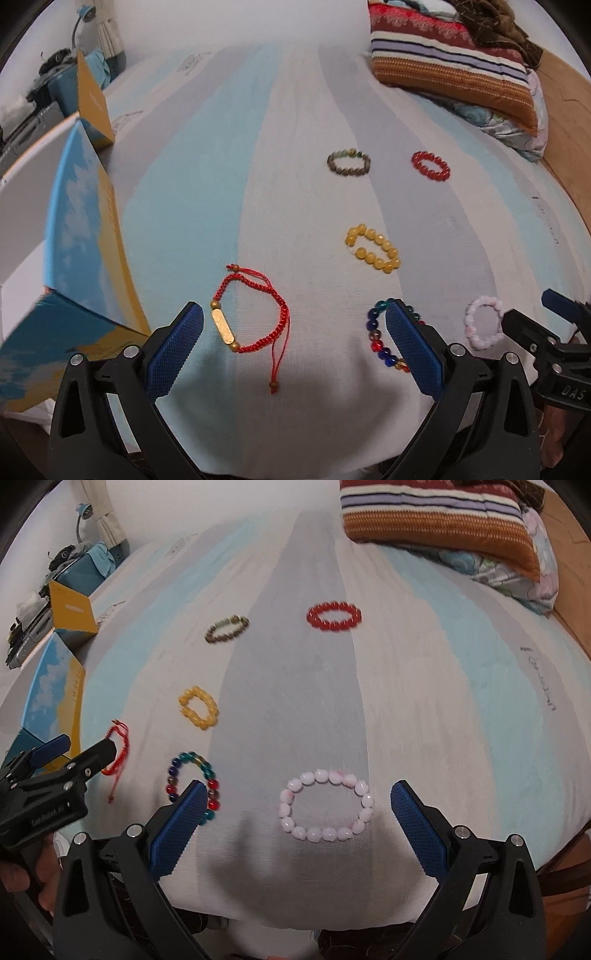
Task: Organize jewelry
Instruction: 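Withdraw both tools from the box back over the bed, then grasp the red cord gold-bar bracelet with the left tool while the right tool grasps the pink-white bead bracelet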
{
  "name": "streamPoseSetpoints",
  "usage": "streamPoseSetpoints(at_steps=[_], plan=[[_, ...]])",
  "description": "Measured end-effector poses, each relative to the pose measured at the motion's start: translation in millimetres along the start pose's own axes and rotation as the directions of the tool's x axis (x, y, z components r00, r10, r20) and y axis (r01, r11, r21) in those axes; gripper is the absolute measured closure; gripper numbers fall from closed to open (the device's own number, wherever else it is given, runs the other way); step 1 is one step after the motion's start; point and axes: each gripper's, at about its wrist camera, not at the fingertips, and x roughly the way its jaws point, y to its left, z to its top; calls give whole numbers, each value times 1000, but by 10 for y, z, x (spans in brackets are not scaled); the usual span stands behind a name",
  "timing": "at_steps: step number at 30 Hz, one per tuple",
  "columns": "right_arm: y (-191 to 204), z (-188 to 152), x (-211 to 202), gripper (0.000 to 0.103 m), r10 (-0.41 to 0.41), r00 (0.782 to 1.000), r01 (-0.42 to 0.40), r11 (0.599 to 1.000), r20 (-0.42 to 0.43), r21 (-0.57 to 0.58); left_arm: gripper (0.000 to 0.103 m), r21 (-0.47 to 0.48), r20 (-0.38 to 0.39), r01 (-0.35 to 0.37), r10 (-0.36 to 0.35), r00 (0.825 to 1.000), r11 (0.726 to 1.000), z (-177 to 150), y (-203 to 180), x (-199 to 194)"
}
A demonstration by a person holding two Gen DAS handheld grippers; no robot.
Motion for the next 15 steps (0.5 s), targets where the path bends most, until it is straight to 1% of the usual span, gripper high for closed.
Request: streamPoseSetpoints(at_steps=[4,7,9,11,15], plan=[[-49,-55,143,8,-3,1000,3,1000,-18,11,6,-33,11,-4,4,1000,999,-22,53,145],[-93,-125,237,8,6,1000,-6,1000,-28,27,6,-32,2,-23,24,1000,999,-25,60,277],[-103,-159,323,8,9,999,-7,999,-43,33,6,-35,-11,-16,15,1000,999,-27,64,348],[-128,-187,405,8,8,998,-6,999,-58,39,6,-25,-11,-23,23,1000,999,-41,59,389],[-170,-224,525,8,8,997,-4,999,-74,49,6,-35,-18,-32,31,999,999,-53,93,491]])
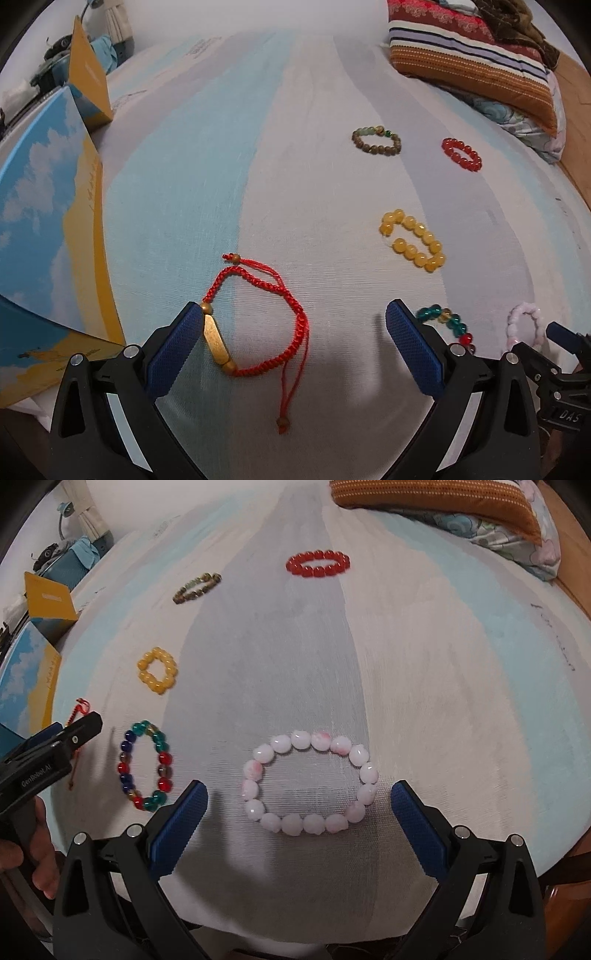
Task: Organize jewelry
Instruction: 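Grasp the red cord gold-bar bracelet with the left tool while the right tool grasps the pink-white bead bracelet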
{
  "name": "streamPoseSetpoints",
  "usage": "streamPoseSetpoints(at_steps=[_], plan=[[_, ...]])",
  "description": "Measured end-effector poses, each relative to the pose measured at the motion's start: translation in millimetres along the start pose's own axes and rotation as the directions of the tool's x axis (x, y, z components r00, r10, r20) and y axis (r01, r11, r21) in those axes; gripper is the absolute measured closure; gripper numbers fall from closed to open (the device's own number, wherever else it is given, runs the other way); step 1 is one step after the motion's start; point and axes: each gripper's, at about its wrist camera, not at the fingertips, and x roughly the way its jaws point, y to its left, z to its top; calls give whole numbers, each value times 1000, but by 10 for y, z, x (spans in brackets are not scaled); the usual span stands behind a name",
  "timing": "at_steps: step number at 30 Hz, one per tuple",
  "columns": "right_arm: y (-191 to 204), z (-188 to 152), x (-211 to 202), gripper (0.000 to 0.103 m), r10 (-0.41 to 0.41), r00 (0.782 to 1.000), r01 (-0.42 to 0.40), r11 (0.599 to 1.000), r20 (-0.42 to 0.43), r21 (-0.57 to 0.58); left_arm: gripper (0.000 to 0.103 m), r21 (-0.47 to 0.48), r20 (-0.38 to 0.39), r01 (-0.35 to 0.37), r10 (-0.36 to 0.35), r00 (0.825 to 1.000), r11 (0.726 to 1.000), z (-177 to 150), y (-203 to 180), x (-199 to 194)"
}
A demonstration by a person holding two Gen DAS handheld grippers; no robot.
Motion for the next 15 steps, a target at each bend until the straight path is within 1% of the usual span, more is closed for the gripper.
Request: streamPoseSetpoints(at_steps=[2,5,6,7,11,12,13,14,15], plan=[[-13,-4,50,8,2,1000,-2,1000,-7,5,7,1,-5,-9,9,1000,1000,-9,6,44],[-10,-12,97,8,-1,1000,1,1000,-11,8,20,-1,-9,-47,47,999,999,-25,25,89],[-6,-16,107,8,-4,1000,4,1000,-10,7,24,-6,-7,-46,46,999,999,-31,38,87],[4,-24,116,11,-12,1000,12,1000,-10,4,26,-10,-7,-44,44,999,999,-35,50,86],[23,-46,138,22,-46,999,46,999,-7,-13,44,-12,-9,-47,47,999,999,-42,57,78],[21,-48,135,27,-49,999,49,999,-8,-14,48,-10,-9,-46,46,999,999,-46,60,76],[18,-50,130,32,-51,999,50,999,-9,-15,50,-8,-10,-46,46,999,999,-51,64,69],[19,-50,125,34,-55,998,54,998,-10,-18,55,-8,-10,-46,46,999,999,-53,61,65],[18,-46,122,39,-57,998,56,998,-11,-18,60,-6,-12,-48,48,999,999,-58,62,62]])
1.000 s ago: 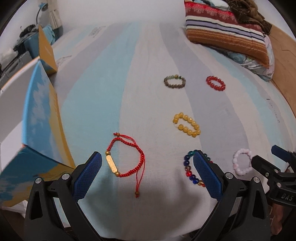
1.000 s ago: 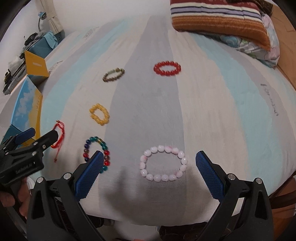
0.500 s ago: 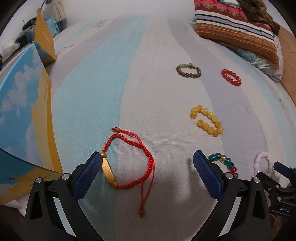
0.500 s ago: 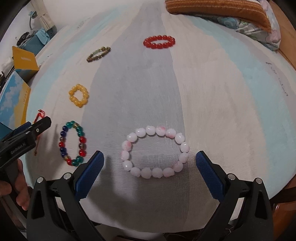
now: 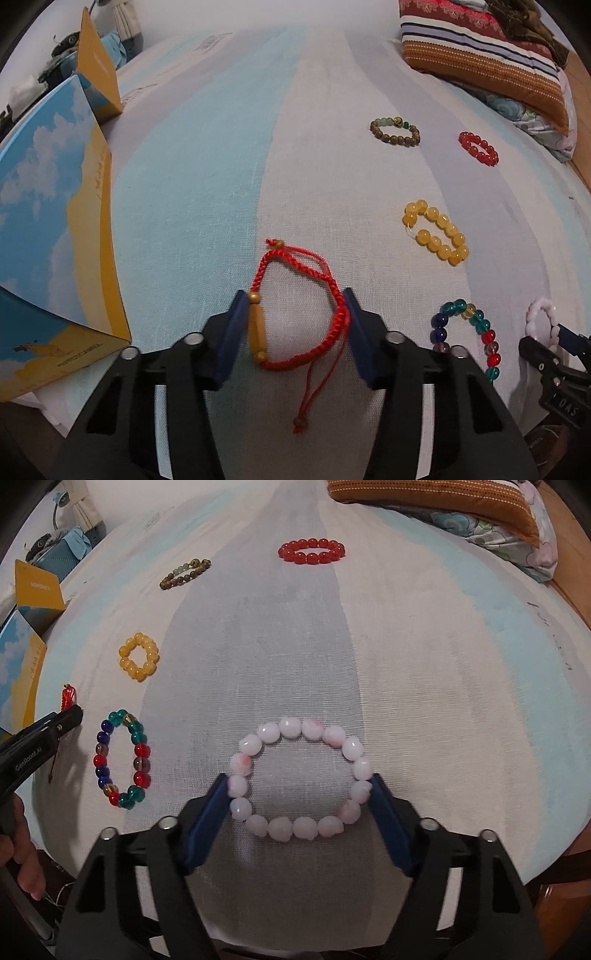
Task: Organize jewelry
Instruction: 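Grasp the red cord gold-bar bracelet with the left tool while the right tool grasps the pink-white bead bracelet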
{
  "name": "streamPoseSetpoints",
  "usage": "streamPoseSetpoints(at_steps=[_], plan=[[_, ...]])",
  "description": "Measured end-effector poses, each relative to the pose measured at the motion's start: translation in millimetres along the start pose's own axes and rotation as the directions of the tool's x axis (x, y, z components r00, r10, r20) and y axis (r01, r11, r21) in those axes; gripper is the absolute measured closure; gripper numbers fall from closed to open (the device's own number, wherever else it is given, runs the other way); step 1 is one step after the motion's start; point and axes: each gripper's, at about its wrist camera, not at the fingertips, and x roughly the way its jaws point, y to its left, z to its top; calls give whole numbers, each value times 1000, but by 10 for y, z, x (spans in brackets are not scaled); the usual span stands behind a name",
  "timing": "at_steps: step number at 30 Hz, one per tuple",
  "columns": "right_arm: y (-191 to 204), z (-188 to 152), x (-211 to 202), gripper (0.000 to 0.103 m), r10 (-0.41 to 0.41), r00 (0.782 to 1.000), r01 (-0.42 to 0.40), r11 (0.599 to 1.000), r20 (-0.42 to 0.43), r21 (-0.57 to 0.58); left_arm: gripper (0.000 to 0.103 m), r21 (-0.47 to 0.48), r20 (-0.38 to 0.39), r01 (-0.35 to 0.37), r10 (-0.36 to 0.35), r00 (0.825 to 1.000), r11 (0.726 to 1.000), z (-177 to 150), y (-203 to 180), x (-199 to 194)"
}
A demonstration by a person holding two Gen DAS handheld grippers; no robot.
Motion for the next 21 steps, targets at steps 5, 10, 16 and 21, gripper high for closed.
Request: streamPoseSetpoints(at_steps=[5,10,16,21], plan=[[-25,-9,-36,68,-15,1000,15,1000,5,5,90,7,-12,-6,7,1000,1000,3,-7,-9],[-59,59,-76,85,10,1000,-10,1000,7,19,96,12,-23,-10,10,1000,1000,33,-22,-19],[-112,64,-145,86,33,999,-35,999,31,39,96,19,-13,-5,5,1000,1000,21,-17,-70],[-25,66,-244,86,36,997,-38,999,69,26,99,15,-10,11,-11,1000,1000,29,14,-162]])
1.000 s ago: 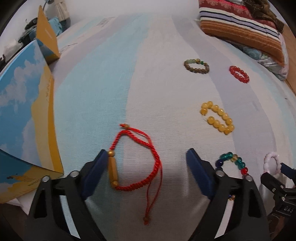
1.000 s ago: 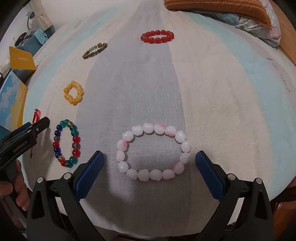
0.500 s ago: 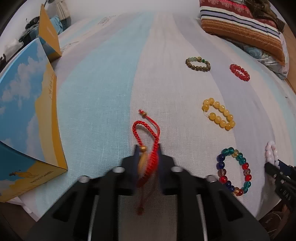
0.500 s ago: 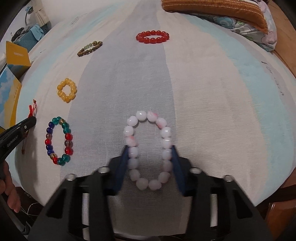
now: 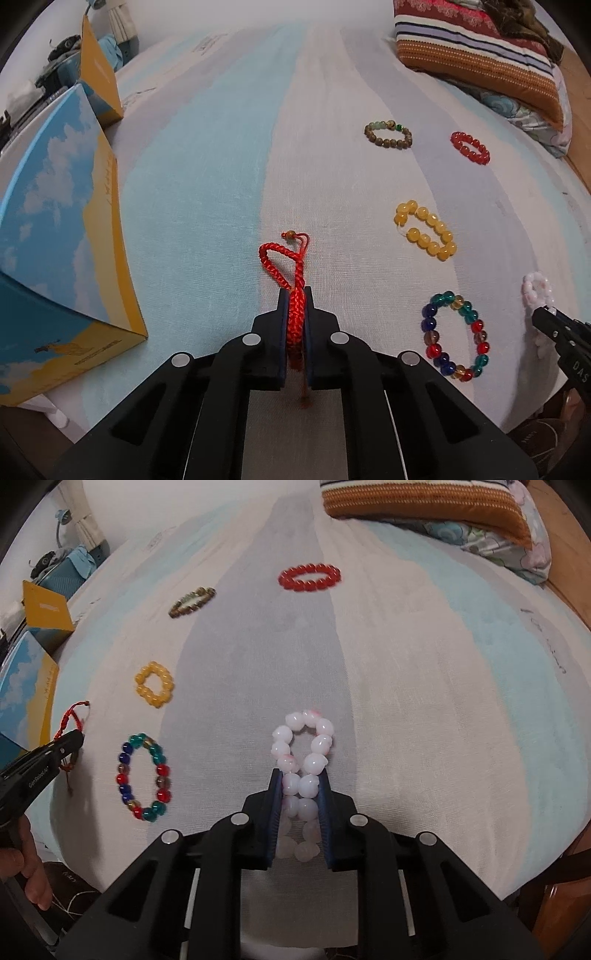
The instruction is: Organize jewelry
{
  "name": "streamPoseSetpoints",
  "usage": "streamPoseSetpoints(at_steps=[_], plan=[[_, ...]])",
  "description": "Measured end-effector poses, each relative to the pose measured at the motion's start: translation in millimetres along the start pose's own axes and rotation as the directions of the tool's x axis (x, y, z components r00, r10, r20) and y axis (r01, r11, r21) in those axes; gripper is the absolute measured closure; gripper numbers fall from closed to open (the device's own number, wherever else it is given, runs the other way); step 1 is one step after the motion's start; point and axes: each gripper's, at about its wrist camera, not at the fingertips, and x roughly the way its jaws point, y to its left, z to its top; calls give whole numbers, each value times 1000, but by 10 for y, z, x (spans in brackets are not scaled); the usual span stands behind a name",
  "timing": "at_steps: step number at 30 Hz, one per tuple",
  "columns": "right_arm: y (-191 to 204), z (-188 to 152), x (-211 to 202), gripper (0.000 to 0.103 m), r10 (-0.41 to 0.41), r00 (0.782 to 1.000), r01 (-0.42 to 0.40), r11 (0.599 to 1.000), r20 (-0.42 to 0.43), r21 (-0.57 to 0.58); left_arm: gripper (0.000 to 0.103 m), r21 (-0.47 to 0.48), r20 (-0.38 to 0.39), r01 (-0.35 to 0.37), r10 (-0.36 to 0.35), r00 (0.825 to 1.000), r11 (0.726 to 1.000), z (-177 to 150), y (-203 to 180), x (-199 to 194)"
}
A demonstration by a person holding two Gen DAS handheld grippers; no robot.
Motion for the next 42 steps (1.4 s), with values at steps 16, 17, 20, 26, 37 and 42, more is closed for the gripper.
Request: streamPoseSetpoints(at_steps=[16,17,20,26,37,42], plan=[[73,4,-316,86,-17,998,17,1000,58,-3,99,12,19,55,-55,998,998,39,71,-334],[76,12,-337,86,-15,998,15,1000,61,-3,99,12,20,54,-54,998,998,48,75,-355],[98,48,-383,86,-19,998,20,1000,66,-10,99,14,22,62,-62,998,998,69,78,-413],[116,143,-463,86,-26,997,27,999,70,-24,99,20,38,49,-50,998,999,103,105,-530],[193,304,-608,86,-39,994,45,998,104,-47,99,14,70,32,-33,997,999,232,212,-765],[272,378,-644,86,-35,993,42,998,115,-54,99,8,76,41,-41,996,999,331,264,-879]])
